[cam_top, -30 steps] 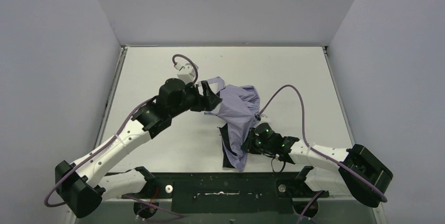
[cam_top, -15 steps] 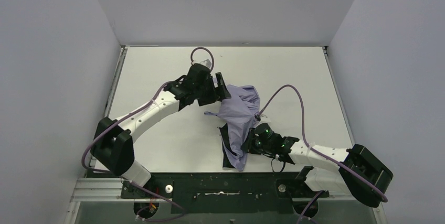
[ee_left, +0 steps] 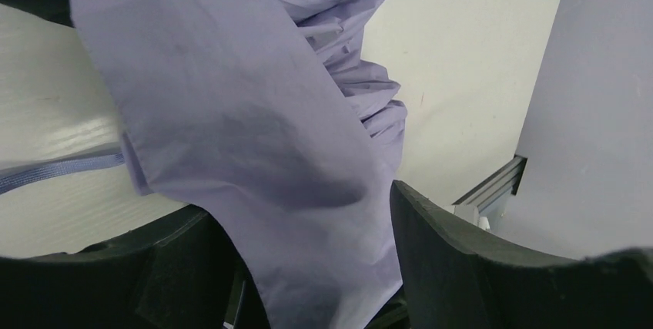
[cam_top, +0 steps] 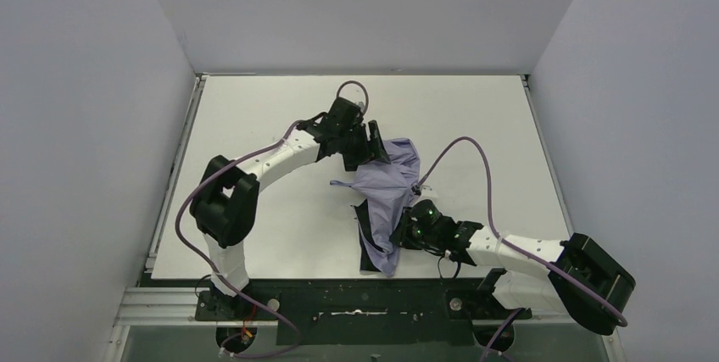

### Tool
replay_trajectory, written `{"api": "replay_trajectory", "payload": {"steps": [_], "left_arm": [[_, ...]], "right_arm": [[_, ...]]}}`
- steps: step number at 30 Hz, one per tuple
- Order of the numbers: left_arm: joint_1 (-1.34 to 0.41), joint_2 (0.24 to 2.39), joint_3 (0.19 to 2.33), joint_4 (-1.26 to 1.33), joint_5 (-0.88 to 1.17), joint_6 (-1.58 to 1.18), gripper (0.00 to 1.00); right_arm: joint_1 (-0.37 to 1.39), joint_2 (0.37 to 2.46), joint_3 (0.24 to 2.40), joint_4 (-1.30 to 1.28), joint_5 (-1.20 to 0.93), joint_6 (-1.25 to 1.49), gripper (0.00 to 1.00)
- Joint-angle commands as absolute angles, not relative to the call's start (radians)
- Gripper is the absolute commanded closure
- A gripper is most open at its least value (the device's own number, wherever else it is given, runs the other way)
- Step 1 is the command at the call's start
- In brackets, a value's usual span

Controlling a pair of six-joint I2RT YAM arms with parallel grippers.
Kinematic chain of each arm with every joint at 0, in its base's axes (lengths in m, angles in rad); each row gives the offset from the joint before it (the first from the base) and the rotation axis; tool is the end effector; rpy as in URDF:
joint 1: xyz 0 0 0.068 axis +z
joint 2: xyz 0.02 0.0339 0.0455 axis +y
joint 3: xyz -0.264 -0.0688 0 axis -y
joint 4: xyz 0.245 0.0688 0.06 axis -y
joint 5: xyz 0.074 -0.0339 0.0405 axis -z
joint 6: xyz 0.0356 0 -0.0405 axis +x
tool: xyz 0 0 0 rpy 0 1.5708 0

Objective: Put away the umbrella

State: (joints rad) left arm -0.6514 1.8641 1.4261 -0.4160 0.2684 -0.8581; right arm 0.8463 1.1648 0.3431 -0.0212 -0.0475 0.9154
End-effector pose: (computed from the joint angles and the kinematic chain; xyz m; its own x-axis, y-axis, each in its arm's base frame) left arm 0.3242 -0.2590 0.2350 -0.9392 -0.2013 -0.2783 0.0192 0.7781 -0.6278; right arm 0.1309 0.1504 0.1357 -0.9112 0.1654 -0.3774 -0.0764 0.8323 0.5491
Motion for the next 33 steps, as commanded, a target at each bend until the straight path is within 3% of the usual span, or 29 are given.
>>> {"api": "replay_trajectory", "payload": {"steps": [1,3,14,22,33], "left_arm": [[-0.631,1.889,1.515,-0.375,0.386,-0.839,0.44],[-0.621,1.894,1.541,-0.359,0.428,-0.820,0.58],[-0.598,1.794,1.527,-0.184,0.547,-0.770,0.99],[-0.670,1.623,1.335,-0.075,0.612,-0.658,1.00],[-0.945,1.318,0.758,0.296,0.290,-0.535,1.00]], "right_arm": [[0.854,1.165,0.348,-0.103,0.026,0.904,0.82],[0.854,1.160,0.345,-0.106,0.027,0.906,0.82],[0.855,1.128,0.317,-0.105,0.038,0.917,0.82],[0.854,1.116,0.323,-0.083,0.047,0.920,0.82],[0.855,1.109,0.360,-0.040,0.045,0.931,0.80]]}}
